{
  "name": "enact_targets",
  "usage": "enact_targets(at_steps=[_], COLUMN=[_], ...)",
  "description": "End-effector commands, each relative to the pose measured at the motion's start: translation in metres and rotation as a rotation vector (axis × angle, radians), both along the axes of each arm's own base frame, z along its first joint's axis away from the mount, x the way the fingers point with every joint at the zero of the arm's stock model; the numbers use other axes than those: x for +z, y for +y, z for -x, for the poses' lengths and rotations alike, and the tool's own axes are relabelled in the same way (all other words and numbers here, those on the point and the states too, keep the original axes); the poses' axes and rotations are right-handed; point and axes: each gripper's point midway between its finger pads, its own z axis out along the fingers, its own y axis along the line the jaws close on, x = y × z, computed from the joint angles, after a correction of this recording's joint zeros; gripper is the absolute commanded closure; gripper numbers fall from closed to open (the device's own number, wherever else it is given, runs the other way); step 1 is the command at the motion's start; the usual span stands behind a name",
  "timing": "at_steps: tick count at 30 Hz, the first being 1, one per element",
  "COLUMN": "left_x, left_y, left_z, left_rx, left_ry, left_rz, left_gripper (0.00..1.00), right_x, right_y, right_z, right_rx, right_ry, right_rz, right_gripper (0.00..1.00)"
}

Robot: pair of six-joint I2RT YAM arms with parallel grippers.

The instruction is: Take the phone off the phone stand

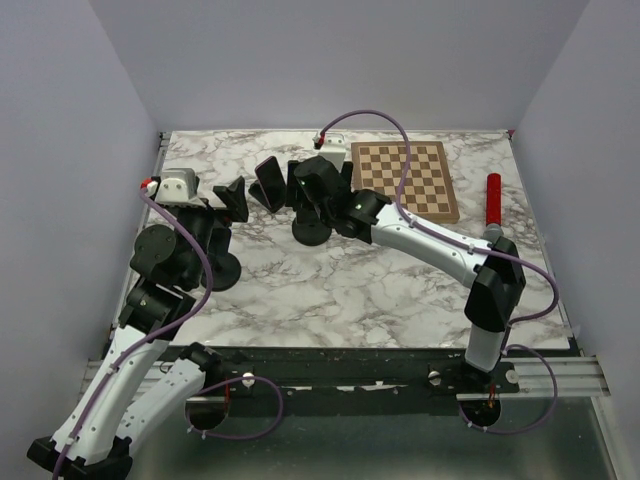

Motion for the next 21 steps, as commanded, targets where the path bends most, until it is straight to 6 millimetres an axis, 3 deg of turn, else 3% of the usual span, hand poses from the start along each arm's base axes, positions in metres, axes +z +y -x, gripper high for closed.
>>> enact_targets(at_steps=[1, 16, 21], left_x=[0.009, 0.002, -0.003], left_y=[-0.004, -0.011, -0.013], left_z=[0.002, -0.003, -0.009], left_rx=[-0.029, -0.052, -0.049], left_ry=[-0.007, 0.015, 0.04], left_rz=[0.008, -0.007, -0.033], left_gripper=[0.01, 0.01, 0.01], right_x=[0.001, -0.01, -0.005], right_y=[-0.004, -0.007, -0.009], right_z=[-0.008, -0.011, -0.008], right_rx=[-0.066, -0.103, -0.091], right_ry=[-0.037, -0.049, -0.075], right_rz=[0.06, 0.123, 0.094], right_gripper=[0.03, 0.19, 0.39])
